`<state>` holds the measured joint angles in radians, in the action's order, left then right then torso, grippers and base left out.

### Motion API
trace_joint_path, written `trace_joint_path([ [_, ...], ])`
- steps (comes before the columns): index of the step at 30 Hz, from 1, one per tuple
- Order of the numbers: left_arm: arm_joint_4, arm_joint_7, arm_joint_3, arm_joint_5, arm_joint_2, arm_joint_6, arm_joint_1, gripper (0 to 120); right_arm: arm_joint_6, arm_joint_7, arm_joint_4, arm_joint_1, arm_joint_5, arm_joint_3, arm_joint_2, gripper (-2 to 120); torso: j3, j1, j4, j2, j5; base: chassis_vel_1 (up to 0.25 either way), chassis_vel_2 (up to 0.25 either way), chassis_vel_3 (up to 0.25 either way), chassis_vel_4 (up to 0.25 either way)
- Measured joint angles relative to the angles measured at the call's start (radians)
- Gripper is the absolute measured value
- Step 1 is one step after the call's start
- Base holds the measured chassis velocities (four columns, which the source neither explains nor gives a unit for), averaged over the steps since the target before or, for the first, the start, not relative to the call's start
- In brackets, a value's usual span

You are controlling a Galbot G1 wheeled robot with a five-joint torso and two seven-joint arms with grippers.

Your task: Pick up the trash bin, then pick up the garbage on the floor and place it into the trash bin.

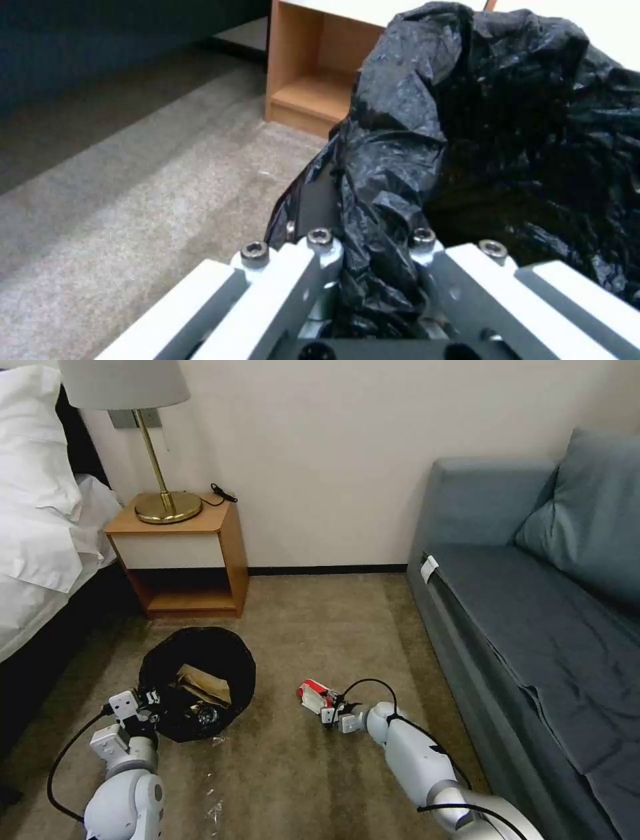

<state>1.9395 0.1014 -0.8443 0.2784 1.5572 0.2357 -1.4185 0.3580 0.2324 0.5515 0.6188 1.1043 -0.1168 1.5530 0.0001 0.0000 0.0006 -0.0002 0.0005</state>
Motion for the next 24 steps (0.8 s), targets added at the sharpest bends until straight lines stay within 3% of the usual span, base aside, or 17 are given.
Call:
trace_joint_path([
  [14,0.005,0.002,0.006,-0.004,0.004,0.0,-0.005,4,0.002,-0.006,0.019,0.012,-0.017,-0.008,-0.01,0,0.0,0.0,-0.0005,0.0,-0.0005,0.0,0.0,0.0,0.0],
  [24,-0.004,0.006,0.009,-0.005,0.001,0.001,0.008,4,0.011,-0.008,0.029,0.013,-0.034,-0.013,-0.011,0,0.0,0.0,-0.0004,0.0,-0.0005,0.0,0.0,0.0,0.0],
])
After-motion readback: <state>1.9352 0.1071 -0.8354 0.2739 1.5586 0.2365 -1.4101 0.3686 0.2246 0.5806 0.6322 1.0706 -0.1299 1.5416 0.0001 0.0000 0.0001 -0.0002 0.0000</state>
